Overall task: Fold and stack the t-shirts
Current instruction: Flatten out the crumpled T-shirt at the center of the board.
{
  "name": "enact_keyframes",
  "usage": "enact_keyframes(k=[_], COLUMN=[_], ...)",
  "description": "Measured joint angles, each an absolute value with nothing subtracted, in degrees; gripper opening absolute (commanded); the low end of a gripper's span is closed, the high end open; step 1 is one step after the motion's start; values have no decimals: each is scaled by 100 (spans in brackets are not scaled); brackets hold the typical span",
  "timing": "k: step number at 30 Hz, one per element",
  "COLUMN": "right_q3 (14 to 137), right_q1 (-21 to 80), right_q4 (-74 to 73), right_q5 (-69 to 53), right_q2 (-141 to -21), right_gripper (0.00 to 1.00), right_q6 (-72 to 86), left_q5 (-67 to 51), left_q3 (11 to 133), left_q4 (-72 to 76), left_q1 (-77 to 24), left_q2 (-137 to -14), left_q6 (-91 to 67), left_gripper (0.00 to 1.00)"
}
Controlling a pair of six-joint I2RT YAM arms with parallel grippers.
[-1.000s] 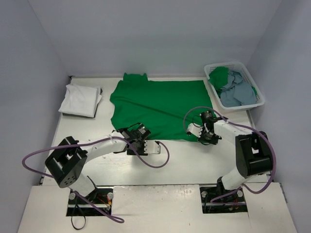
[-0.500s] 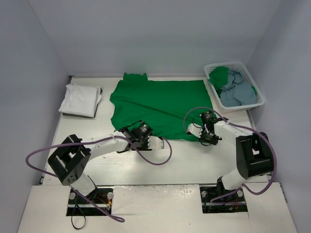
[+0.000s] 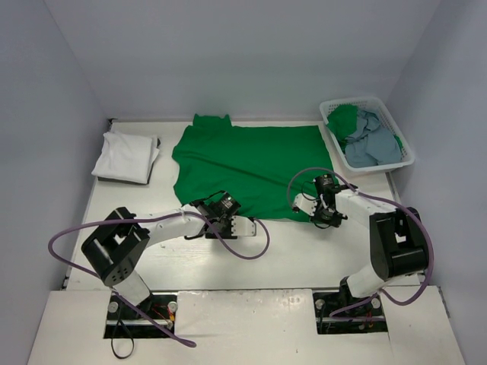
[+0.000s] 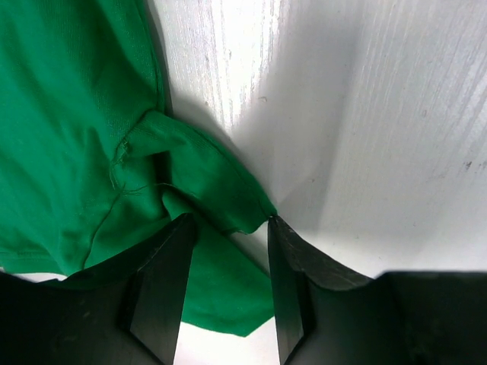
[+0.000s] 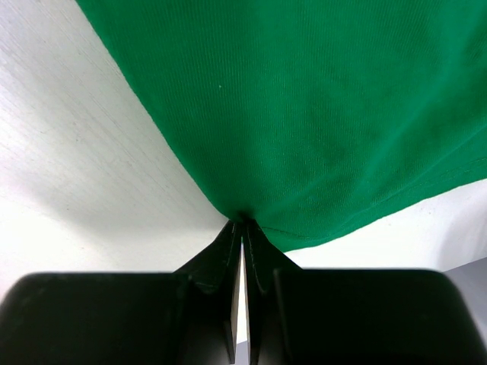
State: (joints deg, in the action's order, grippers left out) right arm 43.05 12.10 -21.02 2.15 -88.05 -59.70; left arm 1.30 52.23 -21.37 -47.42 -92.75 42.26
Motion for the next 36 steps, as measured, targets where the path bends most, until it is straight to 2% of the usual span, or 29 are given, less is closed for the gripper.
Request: enact_keyframes(k=[1,2,3,4,5,16,27,36], right_q3=[4305,4305,4305,4305,4305,4265,4401,4460], right_q1=[1212,1216,1216,1216,1216,1247,1247,1245], right_q4=[-2102,-2102,-2102,-2102,-2102,-2150,-2274,-2359], right_q5=[213,215,215,215,215,-12,-327,-327], right_q2=[-8805,-8807,-8807,-8805,-8805,-8652,-8119,-8119], right_gripper=[0,0,0,0,0,0,0,0], right_q6=[-5968,-5968,-5968,-5970,-5970,-5966,-6012,-6101], left_q5=[132,130,134,117,126,-95,-1170,-1789], left_q3=[5223,5225,5236,5245,5262,5544,7767,7966], left_q4=[-2139,-2139,-2143,-2141,-2156,-2685,-4685,-5655], left_q1=[-4742,-4742,-4742,-4742,-4746,-4735,-4431,-4139], left_q2=[-9275,-9286,-9301,-9327,-9380,-9408,-8696,-8777], left_q6=[4224,4222,4224,4211,4174,4104,3876,3861], left_gripper=[38,25,25,7,1,0,0,0])
